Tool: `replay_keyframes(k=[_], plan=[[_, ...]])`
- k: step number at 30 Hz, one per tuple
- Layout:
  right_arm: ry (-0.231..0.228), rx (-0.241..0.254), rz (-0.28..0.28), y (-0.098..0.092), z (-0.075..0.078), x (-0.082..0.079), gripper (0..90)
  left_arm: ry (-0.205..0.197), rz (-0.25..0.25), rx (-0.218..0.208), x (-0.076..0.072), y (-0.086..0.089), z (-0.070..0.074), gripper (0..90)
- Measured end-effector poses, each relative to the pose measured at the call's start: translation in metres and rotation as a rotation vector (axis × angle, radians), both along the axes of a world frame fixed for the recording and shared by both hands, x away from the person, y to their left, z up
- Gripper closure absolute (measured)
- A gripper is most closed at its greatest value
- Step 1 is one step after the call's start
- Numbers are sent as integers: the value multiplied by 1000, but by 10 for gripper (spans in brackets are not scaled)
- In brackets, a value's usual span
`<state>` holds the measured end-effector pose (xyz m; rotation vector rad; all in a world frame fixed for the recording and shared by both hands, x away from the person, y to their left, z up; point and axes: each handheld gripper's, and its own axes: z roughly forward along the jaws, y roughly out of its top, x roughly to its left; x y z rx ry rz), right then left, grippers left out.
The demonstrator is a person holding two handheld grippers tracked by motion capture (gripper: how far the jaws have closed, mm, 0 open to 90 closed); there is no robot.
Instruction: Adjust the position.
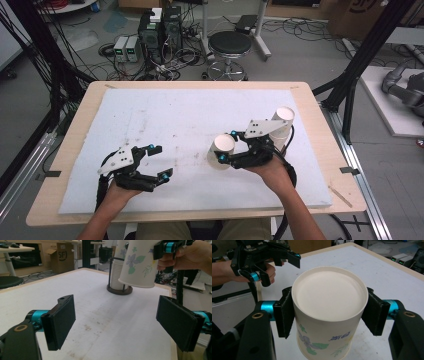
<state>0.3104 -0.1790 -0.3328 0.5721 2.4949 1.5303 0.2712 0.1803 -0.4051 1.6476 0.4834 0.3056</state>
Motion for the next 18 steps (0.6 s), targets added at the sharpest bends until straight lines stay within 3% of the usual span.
replay_keyframes(k=[5,18], plan=[[7,-7,22,7,0,-3,351,0,-36,-26,4,-14,2,160],[29,-19,68,28,-7,-5,350,-9,-126,17,13,-57,4,160]])
